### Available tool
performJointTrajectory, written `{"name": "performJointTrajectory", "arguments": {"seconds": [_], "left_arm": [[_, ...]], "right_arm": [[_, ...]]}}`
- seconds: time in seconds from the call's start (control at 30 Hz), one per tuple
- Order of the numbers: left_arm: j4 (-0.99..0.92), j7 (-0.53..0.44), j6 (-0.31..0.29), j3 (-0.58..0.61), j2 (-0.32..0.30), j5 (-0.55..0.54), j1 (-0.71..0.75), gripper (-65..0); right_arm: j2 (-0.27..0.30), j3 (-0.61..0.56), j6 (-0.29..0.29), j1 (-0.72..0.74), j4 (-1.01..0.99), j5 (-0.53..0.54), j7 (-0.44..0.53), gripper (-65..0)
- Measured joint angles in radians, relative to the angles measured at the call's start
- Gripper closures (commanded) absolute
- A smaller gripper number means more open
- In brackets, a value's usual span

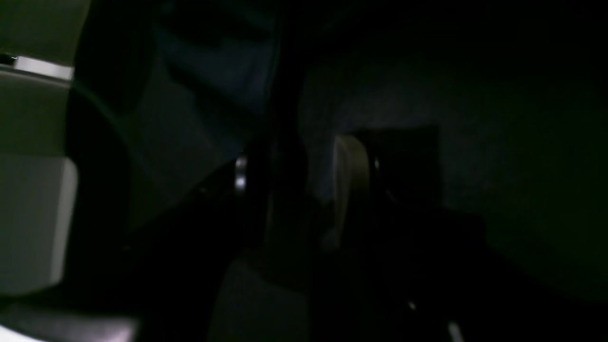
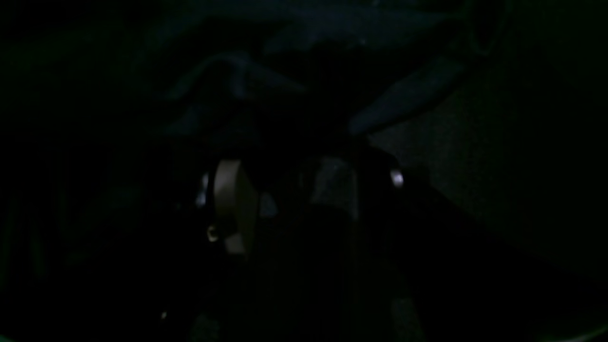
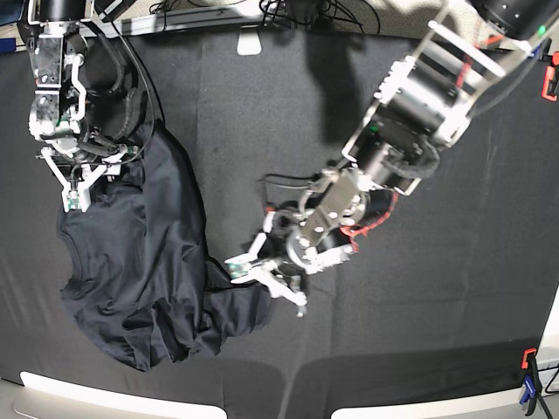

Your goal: Layout the t-shirt on the table in an organized manner, then fold the t-shirt properly

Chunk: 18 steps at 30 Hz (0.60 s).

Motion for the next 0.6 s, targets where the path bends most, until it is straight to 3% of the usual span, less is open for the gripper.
{"name": "performJointTrajectory", "arguments": {"seconds": [0.07, 0.5, 0.6], "left_arm": [[0.0, -0.006, 0.024, 0.004, 0.006, -0.001, 0.0, -20.6], [-0.027, -0.002, 0.024, 0.004, 0.006, -0.006, -0.035, -19.9], [-0.079, -0.004, 0.025, 0.004, 0.006, -0.007, -0.062, -16.3]], "right_arm": [[0.0, 0.0, 0.0, 0.0, 0.0, 0.0, -0.003, -32.9], [0.0, 0.0, -0.001, 0.003, 0.007, 0.0, -0.048, -32.9], [-0.001, 0.0, -0.003, 0.002, 0.019, 0.0, -0.056, -32.9]]}}
